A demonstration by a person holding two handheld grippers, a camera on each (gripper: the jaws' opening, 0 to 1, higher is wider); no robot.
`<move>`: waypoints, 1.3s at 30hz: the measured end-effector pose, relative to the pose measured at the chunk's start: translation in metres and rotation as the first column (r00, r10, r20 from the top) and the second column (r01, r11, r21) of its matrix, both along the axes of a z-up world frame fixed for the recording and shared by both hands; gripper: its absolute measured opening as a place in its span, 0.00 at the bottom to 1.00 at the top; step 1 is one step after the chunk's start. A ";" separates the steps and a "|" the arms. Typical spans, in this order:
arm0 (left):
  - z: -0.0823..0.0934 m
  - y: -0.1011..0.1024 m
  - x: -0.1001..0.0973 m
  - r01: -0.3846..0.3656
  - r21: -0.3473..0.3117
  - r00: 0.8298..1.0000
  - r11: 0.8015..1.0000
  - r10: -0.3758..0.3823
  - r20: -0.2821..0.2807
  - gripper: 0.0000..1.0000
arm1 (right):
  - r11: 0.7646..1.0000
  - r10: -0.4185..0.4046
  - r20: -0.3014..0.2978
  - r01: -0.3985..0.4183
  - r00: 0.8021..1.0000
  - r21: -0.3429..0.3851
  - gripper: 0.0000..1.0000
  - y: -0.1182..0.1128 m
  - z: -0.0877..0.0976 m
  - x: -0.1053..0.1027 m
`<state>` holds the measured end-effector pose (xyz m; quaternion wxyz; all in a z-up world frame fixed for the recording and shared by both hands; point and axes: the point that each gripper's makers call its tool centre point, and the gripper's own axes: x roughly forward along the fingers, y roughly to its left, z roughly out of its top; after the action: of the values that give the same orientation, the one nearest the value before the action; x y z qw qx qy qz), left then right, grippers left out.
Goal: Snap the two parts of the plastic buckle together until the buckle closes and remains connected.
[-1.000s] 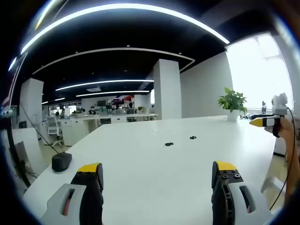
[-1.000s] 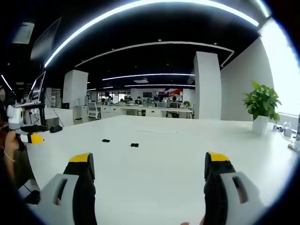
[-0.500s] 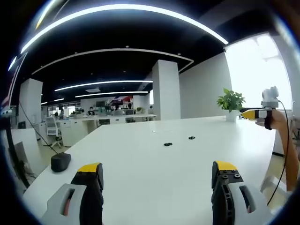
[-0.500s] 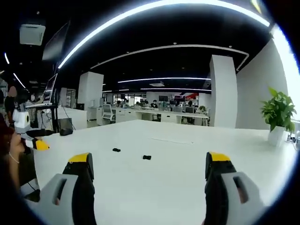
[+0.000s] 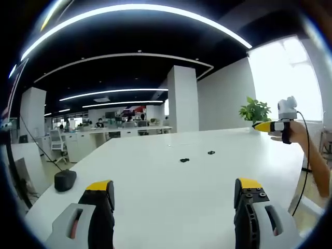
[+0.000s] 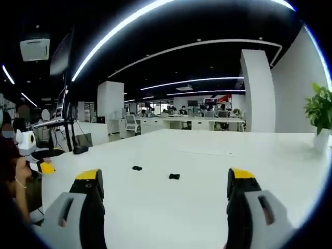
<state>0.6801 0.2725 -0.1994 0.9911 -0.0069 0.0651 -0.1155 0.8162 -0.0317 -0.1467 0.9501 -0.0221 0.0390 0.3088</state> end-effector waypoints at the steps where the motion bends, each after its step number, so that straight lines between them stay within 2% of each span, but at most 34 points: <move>1: 0.000 -0.001 0.000 0.002 0.002 1.000 1.000 -0.002 0.000 0.98 | 1.000 0.000 -0.004 0.000 1.000 -0.006 1.00 0.001 -0.002 0.002; 5: -0.001 -0.003 0.000 0.010 0.008 1.000 1.000 -0.010 -0.003 0.98 | 1.000 0.000 -0.010 0.000 1.000 -0.008 1.00 0.004 -0.005 0.010; 12: -0.003 -0.003 0.001 0.014 0.006 1.000 1.000 -0.014 -0.007 0.98 | 1.000 -0.011 0.019 0.012 1.000 -0.022 1.00 0.002 -0.004 0.021; 18: -0.004 -0.003 0.001 0.013 0.005 1.000 1.000 -0.013 -0.011 0.98 | 0.999 0.027 0.040 -0.025 0.999 -0.045 1.00 0.005 -0.004 0.032; 23: -0.004 -0.002 0.001 0.010 0.002 1.000 1.000 -0.010 -0.007 0.98 | 0.996 0.042 0.052 -0.038 0.998 -0.077 1.00 0.006 -0.004 0.033; 28: -0.006 -0.005 0.002 0.015 0.006 1.000 1.000 -0.015 -0.016 0.98 | 0.997 0.041 0.067 -0.037 0.997 -0.067 1.00 0.005 0.000 0.037; 34: -0.006 -0.007 0.003 0.021 0.010 1.000 1.000 -0.021 -0.015 0.98 | 0.992 0.069 0.056 -0.062 0.996 -0.114 1.00 0.008 -0.007 0.051; 39: -0.007 -0.007 0.003 0.021 0.012 1.000 1.000 -0.021 -0.022 0.98 | 0.988 0.109 0.049 -0.102 0.993 -0.119 1.00 0.013 -0.010 0.061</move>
<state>0.6835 0.2654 -0.2068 0.9891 -0.0015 0.0765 -0.1255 0.8769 -0.0186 -0.1563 0.9302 -0.0879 0.0293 0.3552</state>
